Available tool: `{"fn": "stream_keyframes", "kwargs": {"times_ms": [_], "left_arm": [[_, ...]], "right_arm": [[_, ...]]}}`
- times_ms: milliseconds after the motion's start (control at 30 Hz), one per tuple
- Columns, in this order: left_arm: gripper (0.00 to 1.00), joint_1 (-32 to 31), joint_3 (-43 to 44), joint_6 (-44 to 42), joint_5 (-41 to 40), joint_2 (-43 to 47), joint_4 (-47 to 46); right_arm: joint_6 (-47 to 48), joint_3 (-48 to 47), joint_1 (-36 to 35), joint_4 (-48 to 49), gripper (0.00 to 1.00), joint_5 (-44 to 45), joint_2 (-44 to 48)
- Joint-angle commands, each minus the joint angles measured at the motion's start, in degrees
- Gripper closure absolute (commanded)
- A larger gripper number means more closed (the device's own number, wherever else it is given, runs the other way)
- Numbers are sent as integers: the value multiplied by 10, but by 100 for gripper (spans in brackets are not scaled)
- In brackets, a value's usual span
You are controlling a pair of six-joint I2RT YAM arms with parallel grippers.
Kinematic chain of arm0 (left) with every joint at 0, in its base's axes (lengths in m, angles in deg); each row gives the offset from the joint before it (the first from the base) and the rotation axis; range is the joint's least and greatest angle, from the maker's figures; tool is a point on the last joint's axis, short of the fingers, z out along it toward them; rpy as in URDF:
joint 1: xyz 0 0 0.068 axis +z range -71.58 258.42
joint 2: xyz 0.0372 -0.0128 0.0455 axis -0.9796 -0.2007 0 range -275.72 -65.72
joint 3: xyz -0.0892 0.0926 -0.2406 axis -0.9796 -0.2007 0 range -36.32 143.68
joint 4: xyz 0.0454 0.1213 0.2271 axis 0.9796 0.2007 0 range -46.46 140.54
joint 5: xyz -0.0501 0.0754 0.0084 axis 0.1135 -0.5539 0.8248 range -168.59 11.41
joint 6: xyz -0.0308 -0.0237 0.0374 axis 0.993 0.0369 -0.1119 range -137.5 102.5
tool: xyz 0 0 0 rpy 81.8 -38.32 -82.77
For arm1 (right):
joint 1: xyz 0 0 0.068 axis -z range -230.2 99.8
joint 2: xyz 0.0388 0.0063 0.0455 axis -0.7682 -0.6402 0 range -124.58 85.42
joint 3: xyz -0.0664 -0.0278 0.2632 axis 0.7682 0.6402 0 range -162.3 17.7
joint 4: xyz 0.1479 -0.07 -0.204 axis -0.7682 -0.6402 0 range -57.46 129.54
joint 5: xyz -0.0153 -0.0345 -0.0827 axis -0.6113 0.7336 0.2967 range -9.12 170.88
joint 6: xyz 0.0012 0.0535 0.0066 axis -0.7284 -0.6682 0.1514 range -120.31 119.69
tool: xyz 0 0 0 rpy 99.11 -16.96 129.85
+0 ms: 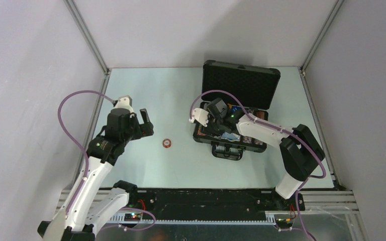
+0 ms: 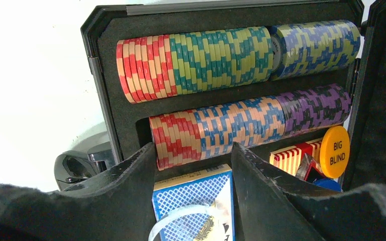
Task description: Pack up texas hold em set
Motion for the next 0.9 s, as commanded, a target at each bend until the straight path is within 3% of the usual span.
{"fn": "stream_keyframes", "kwargs": {"times_ms": [0, 633, 867], "left_arm": [[0, 5, -5, -11, 1, 1, -3], [1, 5, -4, -12, 8, -1, -2], [1, 5, -5, -13, 7, 0, -2]], "right_arm": [[10, -1, 13, 12, 41, -42, 33], [20, -1, 13, -18, 43, -70, 35], [16, -2, 15, -6, 44, -31, 29]]}}
